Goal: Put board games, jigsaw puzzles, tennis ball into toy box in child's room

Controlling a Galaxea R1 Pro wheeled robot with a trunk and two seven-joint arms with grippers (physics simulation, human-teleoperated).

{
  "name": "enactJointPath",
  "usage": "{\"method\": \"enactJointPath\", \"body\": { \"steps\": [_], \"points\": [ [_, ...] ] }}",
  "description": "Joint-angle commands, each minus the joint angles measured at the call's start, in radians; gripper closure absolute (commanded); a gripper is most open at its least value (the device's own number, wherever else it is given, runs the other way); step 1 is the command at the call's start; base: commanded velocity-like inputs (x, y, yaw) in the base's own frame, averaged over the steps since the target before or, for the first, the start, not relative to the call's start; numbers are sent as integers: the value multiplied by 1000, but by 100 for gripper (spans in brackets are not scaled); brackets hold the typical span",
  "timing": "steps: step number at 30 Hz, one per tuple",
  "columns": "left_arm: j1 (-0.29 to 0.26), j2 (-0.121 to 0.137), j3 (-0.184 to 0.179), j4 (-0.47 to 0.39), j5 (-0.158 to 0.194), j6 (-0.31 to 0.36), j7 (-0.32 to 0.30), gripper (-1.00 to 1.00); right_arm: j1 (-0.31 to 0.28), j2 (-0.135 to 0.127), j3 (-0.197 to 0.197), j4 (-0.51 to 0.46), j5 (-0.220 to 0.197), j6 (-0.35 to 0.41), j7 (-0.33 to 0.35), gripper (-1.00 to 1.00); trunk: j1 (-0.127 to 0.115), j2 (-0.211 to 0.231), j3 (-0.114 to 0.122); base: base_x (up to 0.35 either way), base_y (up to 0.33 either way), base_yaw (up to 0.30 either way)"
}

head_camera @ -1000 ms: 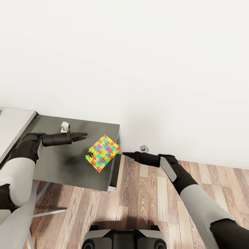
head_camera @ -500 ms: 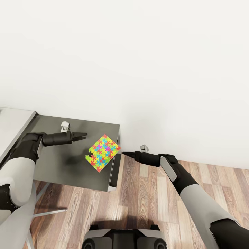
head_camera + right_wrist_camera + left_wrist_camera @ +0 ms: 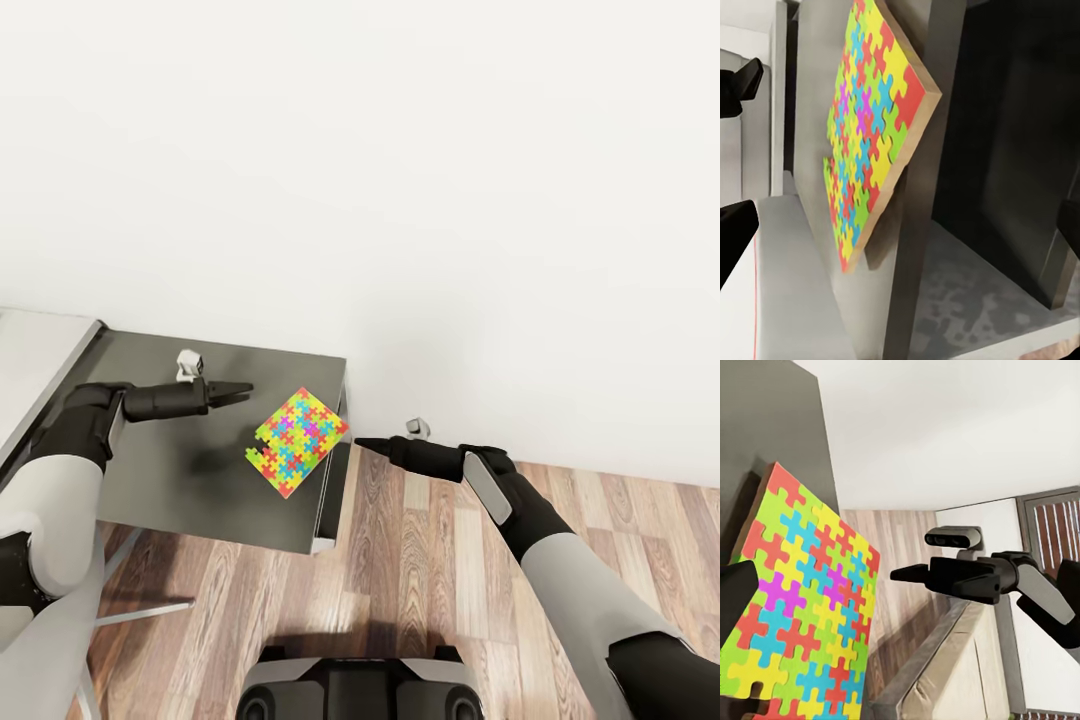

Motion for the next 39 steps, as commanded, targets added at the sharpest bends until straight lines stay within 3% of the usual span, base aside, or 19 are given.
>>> {"method": "enactJointPath", "body": {
  "steps": [1,9,14,19,20,24,25,31,39],
  "points": [
    [-1,-1,4,-6,-10,11,-8,-100,-1,-1,3,-1,-7,6,-2,-100,1,-2,-2,0,0,0],
    [20,-41,-8,-135,-9,62,-8,-100,-1,-1,3,-1,-8,5,-2,-100,1,-2,-9,0,0,0],
    [61,-51,-58,-283,2,125,-8,-100,-1,-1,2,-1,-8,5,-3,-100,1,-2,-14,0,0,0],
    [113,-50,-146,-452,100,193,-8,-100,-1,-1,2,-1,-8,5,-3,-100,1,-2,-18,0,0,0],
    [129,-47,-179,-503,154,212,-8,-100,-1,-1,2,-1,-9,5,-3,-100,1,-2,-19,0,0,0],
    [157,-42,-246,-577,265,247,-8,-100,-1,-1,2,-1,-9,5,-3,-100,1,-2,-23,0,0,0],
    [160,-42,-253,-584,278,251,-8,-100,-1,-1,2,-1,-9,5,-3,-100,1,-2,-24,0,0,0],
    [171,-32,-282,-609,322,263,-8,-100,-1,-1,2,-1,-10,5,-3,-100,1,-2,-31,0,0,0],
    [174,-29,-288,-613,328,265,-8,-100,-1,-1,1,-1,-12,5,-2,-100,1,-2,-40,49,76,0]
  ]
}}
